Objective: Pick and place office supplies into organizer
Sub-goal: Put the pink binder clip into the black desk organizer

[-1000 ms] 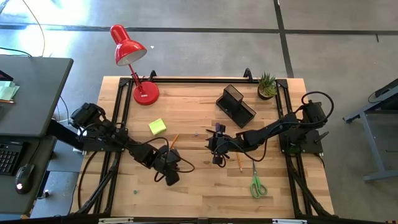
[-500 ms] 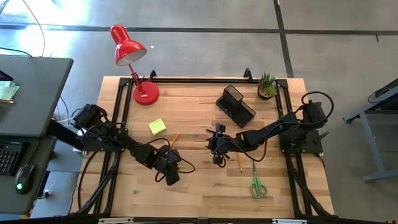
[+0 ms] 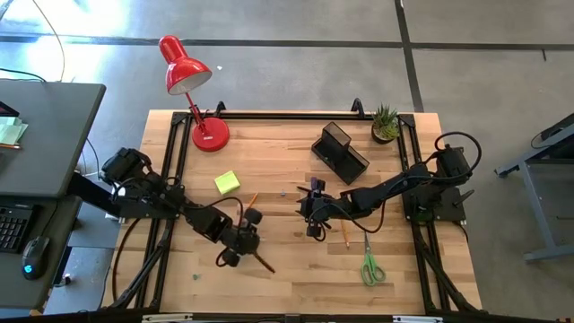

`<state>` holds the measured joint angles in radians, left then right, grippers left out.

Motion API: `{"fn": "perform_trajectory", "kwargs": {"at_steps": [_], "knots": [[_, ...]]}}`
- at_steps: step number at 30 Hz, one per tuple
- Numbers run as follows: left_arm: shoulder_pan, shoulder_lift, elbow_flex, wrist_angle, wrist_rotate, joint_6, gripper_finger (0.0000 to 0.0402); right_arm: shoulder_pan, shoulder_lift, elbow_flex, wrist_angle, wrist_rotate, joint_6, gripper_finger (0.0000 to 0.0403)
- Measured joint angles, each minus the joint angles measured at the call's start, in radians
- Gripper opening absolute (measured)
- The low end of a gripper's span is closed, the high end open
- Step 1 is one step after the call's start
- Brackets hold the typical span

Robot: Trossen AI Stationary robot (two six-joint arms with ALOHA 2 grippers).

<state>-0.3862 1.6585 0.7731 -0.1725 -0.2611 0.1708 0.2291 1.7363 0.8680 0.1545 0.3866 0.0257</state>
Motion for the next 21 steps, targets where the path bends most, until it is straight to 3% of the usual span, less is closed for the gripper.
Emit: {"fn": "perform_trajectory", "kwargs": {"at_steps": [7, 12, 21], "knots": [[0.0, 0.0, 0.0, -0.012, 0.064, 0.383, 0.0085, 0.0, 0.0, 0.0, -0.017, -0.006, 0.0, 0.0133], [0.0, 0.0, 0.0, -0.016, 0.13, 0.47, 0.0085, 0.0, 0.0, 0.0, -0.025, -0.006, 0.002, 0.0133], [0.016, 0.008, 0.003, -0.089, 0.06, 0.546, 0.0085, 0.0, 0.0, 0.0, -0.023, -0.007, 0.002, 0.0133]]}}
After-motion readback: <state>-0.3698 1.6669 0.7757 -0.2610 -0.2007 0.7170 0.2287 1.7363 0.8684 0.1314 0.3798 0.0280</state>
